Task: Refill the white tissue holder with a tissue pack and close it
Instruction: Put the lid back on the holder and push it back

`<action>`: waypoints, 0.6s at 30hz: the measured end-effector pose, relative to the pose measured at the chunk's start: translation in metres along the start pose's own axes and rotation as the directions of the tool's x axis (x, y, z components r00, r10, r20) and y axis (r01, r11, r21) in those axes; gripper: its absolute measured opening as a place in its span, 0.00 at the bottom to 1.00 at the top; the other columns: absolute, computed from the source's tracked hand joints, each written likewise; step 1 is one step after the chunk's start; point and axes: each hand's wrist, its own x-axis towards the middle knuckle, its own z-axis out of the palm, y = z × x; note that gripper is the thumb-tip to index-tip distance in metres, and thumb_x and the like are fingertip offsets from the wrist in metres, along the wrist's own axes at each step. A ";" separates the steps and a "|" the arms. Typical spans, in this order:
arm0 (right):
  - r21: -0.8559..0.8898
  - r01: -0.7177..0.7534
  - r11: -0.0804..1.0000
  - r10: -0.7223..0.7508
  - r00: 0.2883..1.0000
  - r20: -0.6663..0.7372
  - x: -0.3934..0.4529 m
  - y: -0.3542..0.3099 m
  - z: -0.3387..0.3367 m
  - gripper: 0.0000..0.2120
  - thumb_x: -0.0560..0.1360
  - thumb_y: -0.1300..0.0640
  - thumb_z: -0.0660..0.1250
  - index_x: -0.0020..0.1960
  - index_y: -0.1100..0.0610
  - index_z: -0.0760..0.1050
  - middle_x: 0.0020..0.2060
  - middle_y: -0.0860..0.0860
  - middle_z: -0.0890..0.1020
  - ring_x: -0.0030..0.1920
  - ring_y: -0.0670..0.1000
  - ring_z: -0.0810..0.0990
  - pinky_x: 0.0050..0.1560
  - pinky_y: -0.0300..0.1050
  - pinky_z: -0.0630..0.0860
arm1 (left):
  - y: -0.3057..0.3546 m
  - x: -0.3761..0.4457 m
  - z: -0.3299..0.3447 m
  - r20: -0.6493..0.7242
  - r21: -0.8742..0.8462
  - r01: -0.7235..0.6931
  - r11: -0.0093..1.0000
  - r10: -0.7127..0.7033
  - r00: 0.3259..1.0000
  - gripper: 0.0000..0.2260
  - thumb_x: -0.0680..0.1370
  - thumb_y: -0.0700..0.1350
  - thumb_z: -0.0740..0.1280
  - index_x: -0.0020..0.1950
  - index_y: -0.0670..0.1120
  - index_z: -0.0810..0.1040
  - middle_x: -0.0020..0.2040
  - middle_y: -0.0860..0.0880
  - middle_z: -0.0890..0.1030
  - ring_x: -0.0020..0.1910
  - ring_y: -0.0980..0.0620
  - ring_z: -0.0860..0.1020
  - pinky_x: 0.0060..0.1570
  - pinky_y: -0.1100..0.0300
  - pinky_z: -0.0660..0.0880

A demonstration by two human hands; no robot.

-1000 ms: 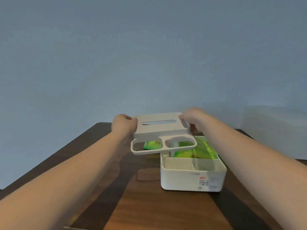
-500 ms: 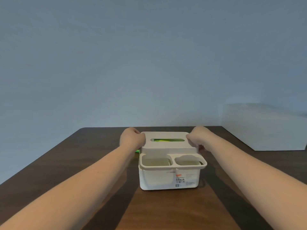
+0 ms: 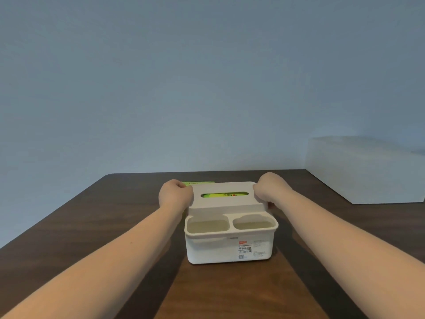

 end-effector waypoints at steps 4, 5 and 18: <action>-0.023 -0.008 1.000 0.009 1.000 0.012 0.000 -0.001 0.001 0.11 0.74 0.63 0.61 0.33 0.61 0.70 0.30 0.55 0.73 0.29 0.53 0.71 0.28 0.42 0.67 | 0.001 0.006 0.000 0.019 0.027 0.005 1.000 -0.005 1.000 0.04 0.68 0.36 0.62 0.35 0.43 0.73 0.33 0.47 0.76 0.32 0.48 0.70 0.30 0.62 0.67; -0.019 -0.005 1.000 0.006 1.000 0.016 0.000 -0.001 0.001 0.11 0.74 0.64 0.61 0.32 0.61 0.70 0.30 0.55 0.73 0.29 0.54 0.71 0.28 0.42 0.66 | 0.001 0.007 0.000 0.028 0.033 0.008 0.999 -0.008 1.000 0.04 0.68 0.36 0.62 0.34 0.44 0.73 0.33 0.47 0.76 0.32 0.49 0.70 0.29 0.63 0.67; -0.054 0.010 0.998 -0.008 0.999 0.048 0.007 -0.007 0.008 0.12 0.74 0.65 0.57 0.32 0.61 0.68 0.30 0.55 0.70 0.28 0.53 0.67 0.29 0.43 0.64 | 0.004 0.024 0.002 0.133 0.151 -0.051 0.987 0.031 0.991 0.14 0.71 0.35 0.62 0.26 0.46 0.76 0.36 0.48 0.80 0.39 0.46 0.76 0.31 0.63 0.68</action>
